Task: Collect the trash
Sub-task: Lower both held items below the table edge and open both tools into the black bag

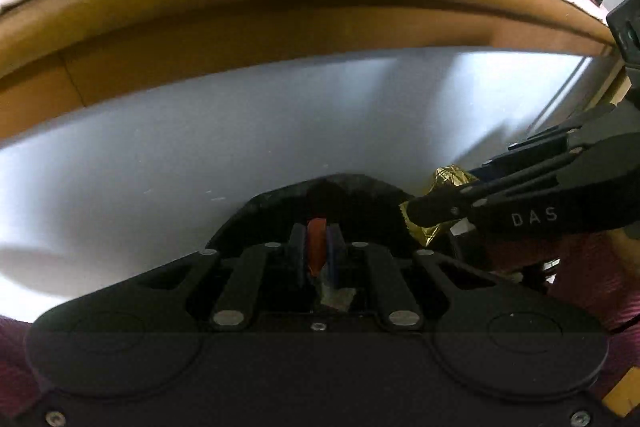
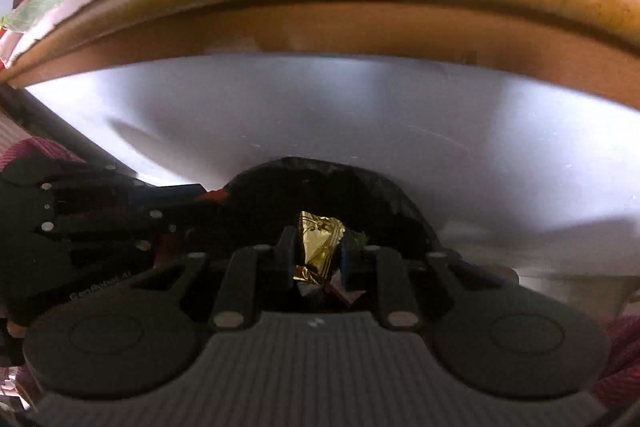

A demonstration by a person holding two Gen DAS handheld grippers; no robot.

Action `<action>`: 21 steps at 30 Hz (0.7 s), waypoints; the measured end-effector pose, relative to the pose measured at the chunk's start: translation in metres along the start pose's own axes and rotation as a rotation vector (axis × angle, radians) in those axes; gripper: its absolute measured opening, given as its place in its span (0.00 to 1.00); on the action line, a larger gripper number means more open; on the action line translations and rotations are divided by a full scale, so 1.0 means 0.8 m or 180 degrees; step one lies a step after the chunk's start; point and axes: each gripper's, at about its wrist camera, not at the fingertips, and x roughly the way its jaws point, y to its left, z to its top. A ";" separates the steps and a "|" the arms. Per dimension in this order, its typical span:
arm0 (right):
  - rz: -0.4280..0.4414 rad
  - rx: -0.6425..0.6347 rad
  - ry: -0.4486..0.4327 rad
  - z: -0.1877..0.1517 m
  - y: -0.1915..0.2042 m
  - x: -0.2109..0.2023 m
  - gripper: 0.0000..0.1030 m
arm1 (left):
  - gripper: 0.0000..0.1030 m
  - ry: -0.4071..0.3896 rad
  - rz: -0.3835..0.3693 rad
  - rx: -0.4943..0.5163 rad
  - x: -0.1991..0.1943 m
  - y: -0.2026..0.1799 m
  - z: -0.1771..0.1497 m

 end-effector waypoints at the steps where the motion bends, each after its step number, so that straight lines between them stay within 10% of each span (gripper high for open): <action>1: 0.0001 0.0008 0.0003 -0.001 -0.001 0.001 0.25 | 0.10 0.0010 0.0002 0.0003 0.003 0.001 0.000; 13: 0.0011 0.0081 0.0011 0.005 -0.003 0.008 0.28 | 0.11 0.0099 -0.0029 -0.0064 0.021 0.002 0.009; 21: -0.0021 0.0006 0.0001 0.007 0.000 0.005 0.60 | 0.32 0.0111 0.0026 -0.0088 0.023 -0.001 0.010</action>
